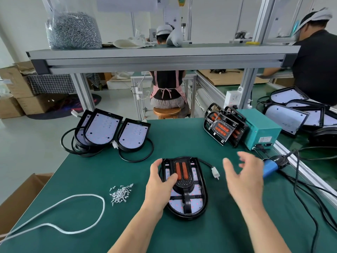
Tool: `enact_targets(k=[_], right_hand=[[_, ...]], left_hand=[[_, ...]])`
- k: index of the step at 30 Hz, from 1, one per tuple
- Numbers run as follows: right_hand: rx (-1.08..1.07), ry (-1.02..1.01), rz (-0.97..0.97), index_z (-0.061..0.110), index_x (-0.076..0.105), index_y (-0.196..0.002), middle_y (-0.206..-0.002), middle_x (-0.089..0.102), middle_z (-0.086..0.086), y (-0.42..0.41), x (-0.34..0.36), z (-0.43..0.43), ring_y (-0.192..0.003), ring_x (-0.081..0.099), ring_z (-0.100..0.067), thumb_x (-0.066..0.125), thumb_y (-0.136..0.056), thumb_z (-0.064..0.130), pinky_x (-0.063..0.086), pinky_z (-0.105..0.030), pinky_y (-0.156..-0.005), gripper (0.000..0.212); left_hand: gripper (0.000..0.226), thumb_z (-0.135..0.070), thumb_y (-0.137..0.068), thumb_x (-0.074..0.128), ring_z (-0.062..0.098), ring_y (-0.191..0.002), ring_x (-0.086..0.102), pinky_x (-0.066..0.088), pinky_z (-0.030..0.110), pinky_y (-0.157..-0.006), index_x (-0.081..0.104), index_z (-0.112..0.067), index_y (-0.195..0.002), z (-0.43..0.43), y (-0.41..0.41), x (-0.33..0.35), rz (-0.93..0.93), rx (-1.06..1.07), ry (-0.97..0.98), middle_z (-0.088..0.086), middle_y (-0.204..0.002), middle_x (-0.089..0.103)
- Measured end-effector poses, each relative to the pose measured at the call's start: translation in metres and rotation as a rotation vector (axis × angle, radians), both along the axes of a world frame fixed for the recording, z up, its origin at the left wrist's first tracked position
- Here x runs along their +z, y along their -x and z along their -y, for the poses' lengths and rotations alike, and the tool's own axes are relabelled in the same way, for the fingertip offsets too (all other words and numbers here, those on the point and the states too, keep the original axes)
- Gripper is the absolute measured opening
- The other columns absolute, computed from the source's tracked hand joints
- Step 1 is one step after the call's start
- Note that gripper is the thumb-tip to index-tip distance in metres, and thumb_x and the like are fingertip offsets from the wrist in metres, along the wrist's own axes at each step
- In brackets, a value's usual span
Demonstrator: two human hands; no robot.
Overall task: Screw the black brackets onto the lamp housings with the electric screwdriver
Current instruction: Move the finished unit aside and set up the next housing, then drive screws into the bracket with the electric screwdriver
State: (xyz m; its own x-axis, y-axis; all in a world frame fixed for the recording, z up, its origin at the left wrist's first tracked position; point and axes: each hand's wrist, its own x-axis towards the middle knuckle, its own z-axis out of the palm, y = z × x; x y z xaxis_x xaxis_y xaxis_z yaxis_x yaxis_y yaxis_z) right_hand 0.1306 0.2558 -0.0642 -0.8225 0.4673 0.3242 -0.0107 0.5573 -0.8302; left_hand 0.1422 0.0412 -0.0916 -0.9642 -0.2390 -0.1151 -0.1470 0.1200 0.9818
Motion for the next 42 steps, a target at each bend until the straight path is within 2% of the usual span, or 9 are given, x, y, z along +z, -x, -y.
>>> enact_targets(k=[6, 11, 17, 20, 27, 29, 33, 36, 42], right_hand=[[-0.263, 0.048, 0.266, 0.001, 0.038, -0.143, -0.136, 0.045, -0.028, 0.004, -0.018, -0.052, -0.120, 0.047, -0.046, 0.076, -0.087, 0.040, 0.042, -0.053, -0.095, 0.078], [-0.260, -0.023, 0.414, 0.009, 0.005, -0.154, -0.117, 0.063, -0.029, 0.029, -0.018, -0.071, -0.107, 0.062, -0.047, 0.071, -0.087, 0.051, 0.045, -0.047, -0.082, 0.103], [-0.329, 0.220, 0.463, 0.005, 0.033, -0.116, -0.089, 0.064, -0.020, 0.047, -0.018, -0.081, -0.084, 0.064, -0.038, 0.078, -0.074, 0.042, 0.054, -0.047, -0.080, 0.072], [-0.248, 0.559, 0.341, 0.004, 0.051, -0.097, -0.078, 0.056, -0.010, 0.048, -0.020, -0.084, -0.058, 0.052, -0.026, 0.079, -0.073, 0.030, 0.046, -0.033, -0.059, 0.045], [0.106, 1.090, 0.086, 0.018, 0.042, -0.076, -0.067, 0.039, 0.003, 0.046, -0.015, -0.079, -0.035, 0.028, -0.004, 0.067, -0.089, 0.010, 0.023, -0.014, -0.033, 0.029], [0.140, 1.211, -0.020, 0.019, 0.041, -0.078, -0.065, 0.041, 0.005, 0.044, -0.001, -0.073, -0.036, 0.026, -0.003, 0.067, -0.091, 0.012, 0.022, -0.013, -0.034, 0.030], [0.298, 1.413, -0.132, 0.017, 0.057, -0.096, -0.098, 0.072, -0.004, 0.036, 0.031, -0.040, -0.067, 0.050, -0.005, 0.079, -0.082, 0.018, 0.030, -0.012, -0.041, 0.027], [0.447, 1.396, -0.060, 0.016, 0.062, -0.099, -0.111, 0.074, -0.013, 0.030, 0.047, 0.001, -0.075, 0.065, -0.007, 0.081, -0.071, 0.018, 0.041, -0.011, -0.047, 0.034], [0.577, 0.975, 0.075, 0.011, 0.069, -0.086, -0.081, 0.076, -0.004, 0.025, 0.046, 0.101, -0.070, 0.072, -0.012, 0.082, -0.077, 0.009, 0.055, -0.019, -0.052, 0.016]], left_hand=[[0.055, -0.033, -0.089, 0.068, 0.007, -0.115, 0.058, 0.046, 0.033, -0.099, 0.040, -0.052, -0.132, -0.003, -0.003, -0.005, -0.012, 0.030, 0.042, -0.019, -0.124, 0.062], [0.068, -0.040, -0.089, 0.067, 0.005, -0.101, 0.054, 0.038, 0.027, -0.082, 0.026, -0.045, -0.143, -0.004, -0.002, -0.005, 0.017, 0.054, 0.105, -0.013, -0.121, 0.056], [0.070, -0.044, -0.090, 0.064, -0.013, -0.080, 0.044, 0.037, 0.018, -0.066, 0.022, -0.040, -0.147, -0.004, -0.004, -0.004, 0.050, 0.049, 0.164, -0.029, -0.092, 0.045], [0.068, -0.045, -0.089, 0.062, -0.013, -0.079, 0.047, 0.041, 0.027, -0.075, 0.024, -0.040, -0.145, -0.003, -0.004, -0.001, 0.055, 0.042, 0.177, -0.029, -0.094, 0.050], [0.073, -0.047, -0.090, 0.061, 0.001, -0.094, 0.051, 0.037, 0.028, -0.087, 0.023, -0.031, -0.150, -0.004, -0.005, -0.001, 0.054, 0.037, 0.188, -0.021, -0.115, 0.056], [0.074, -0.048, -0.090, 0.060, 0.007, -0.105, 0.049, 0.039, 0.029, -0.092, 0.024, -0.026, -0.151, -0.004, -0.003, -0.001, 0.062, 0.042, 0.209, -0.011, -0.130, 0.057], [0.069, -0.048, -0.091, 0.058, 0.009, -0.109, 0.057, 0.046, 0.032, -0.097, 0.031, -0.025, -0.150, -0.006, -0.004, -0.001, 0.052, 0.044, 0.241, -0.018, -0.118, 0.062], [0.068, -0.050, -0.091, 0.056, 0.011, -0.112, 0.057, 0.046, 0.034, -0.099, 0.031, -0.027, -0.150, -0.007, -0.005, -0.001, 0.053, 0.055, 0.270, -0.016, -0.121, 0.062], [0.055, -0.047, -0.091, 0.057, 0.015, -0.108, 0.061, 0.049, 0.035, -0.092, 0.043, -0.027, -0.140, -0.008, -0.005, 0.001, 0.015, 0.082, 0.333, -0.015, -0.112, 0.067]])
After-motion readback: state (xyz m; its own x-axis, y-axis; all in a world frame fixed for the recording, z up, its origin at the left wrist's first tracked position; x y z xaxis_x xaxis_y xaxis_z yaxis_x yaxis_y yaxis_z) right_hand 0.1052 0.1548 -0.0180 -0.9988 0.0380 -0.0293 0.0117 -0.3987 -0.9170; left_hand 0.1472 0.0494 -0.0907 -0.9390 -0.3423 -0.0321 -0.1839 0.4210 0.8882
